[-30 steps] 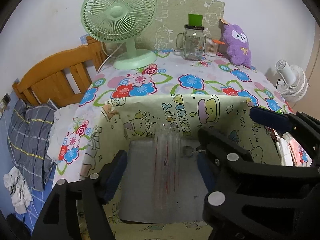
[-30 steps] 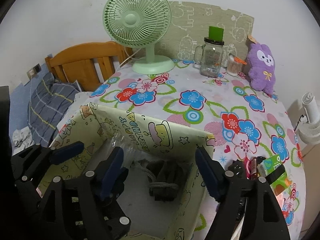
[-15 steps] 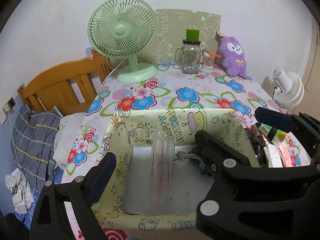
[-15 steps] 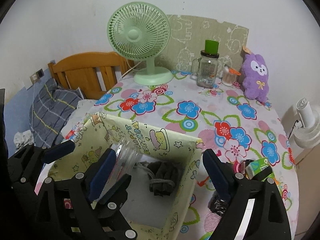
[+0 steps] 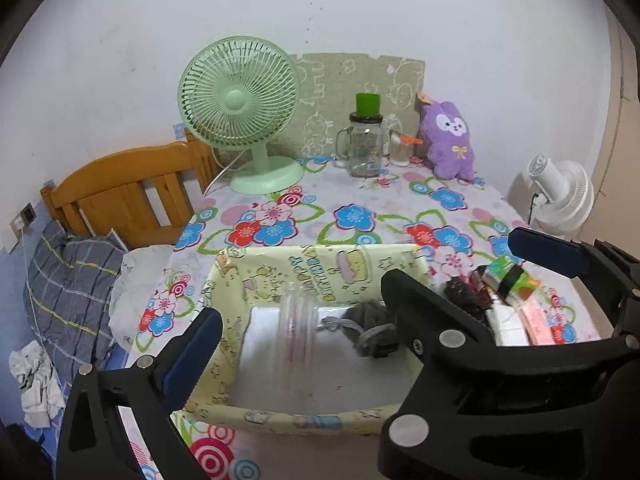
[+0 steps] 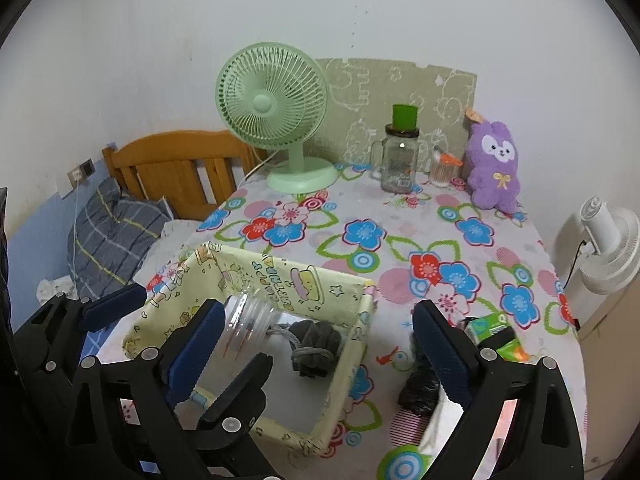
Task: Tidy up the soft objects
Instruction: 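Withdraw both tools from the box toward the white pack and pink packet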
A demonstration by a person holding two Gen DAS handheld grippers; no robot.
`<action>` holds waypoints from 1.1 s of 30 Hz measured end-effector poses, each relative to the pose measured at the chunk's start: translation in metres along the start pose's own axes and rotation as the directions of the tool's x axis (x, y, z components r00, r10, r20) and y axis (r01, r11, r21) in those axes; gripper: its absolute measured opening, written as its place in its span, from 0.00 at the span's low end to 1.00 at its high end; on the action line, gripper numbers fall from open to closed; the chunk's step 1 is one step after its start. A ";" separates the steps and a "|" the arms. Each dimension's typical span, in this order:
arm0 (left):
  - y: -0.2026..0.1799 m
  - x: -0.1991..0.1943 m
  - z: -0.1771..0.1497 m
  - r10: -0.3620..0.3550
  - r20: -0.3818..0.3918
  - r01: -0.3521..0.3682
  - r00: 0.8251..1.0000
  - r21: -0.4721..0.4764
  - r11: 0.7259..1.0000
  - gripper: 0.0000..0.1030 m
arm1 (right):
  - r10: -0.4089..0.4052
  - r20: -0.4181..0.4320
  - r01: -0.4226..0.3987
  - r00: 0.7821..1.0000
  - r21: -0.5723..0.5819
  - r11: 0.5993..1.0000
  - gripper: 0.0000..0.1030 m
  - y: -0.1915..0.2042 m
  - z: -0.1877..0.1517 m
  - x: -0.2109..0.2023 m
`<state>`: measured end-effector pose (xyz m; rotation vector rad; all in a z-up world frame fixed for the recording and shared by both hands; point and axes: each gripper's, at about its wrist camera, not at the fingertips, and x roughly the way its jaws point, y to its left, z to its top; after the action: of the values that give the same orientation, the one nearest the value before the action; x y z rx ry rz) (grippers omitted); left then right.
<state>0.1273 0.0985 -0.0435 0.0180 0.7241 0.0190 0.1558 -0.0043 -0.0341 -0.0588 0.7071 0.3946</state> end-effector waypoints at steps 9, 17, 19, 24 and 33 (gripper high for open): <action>-0.022 -0.020 0.002 -0.043 0.032 0.043 0.999 0.002 0.999 1.00 | -0.022 0.069 0.020 0.997 0.021 1.000 1.00 -0.018 -0.006 -0.032; -0.043 -0.031 0.000 -0.037 0.030 0.037 0.999 0.007 0.999 1.00 | -0.037 0.090 0.034 0.995 0.039 0.999 1.00 -0.035 -0.014 -0.052; -0.048 -0.032 0.000 -0.035 0.028 0.035 0.999 0.005 0.999 1.00 | -0.042 0.094 0.038 0.995 0.047 0.998 1.00 -0.041 -0.015 -0.057; -0.062 -0.034 -0.003 -0.065 0.008 0.065 0.998 -0.007 0.998 1.00 | -0.052 0.100 0.045 0.994 0.069 0.997 1.00 -0.054 -0.022 -0.066; -0.093 -0.040 -0.016 -0.016 0.076 0.017 0.997 -0.017 1.000 1.00 | -0.086 0.105 0.077 0.991 0.082 0.994 1.00 -0.076 -0.041 -0.080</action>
<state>0.0877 0.0045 -0.0315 -0.0043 0.6476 0.0088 0.1031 -0.1094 -0.0201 0.0069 0.6101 0.2894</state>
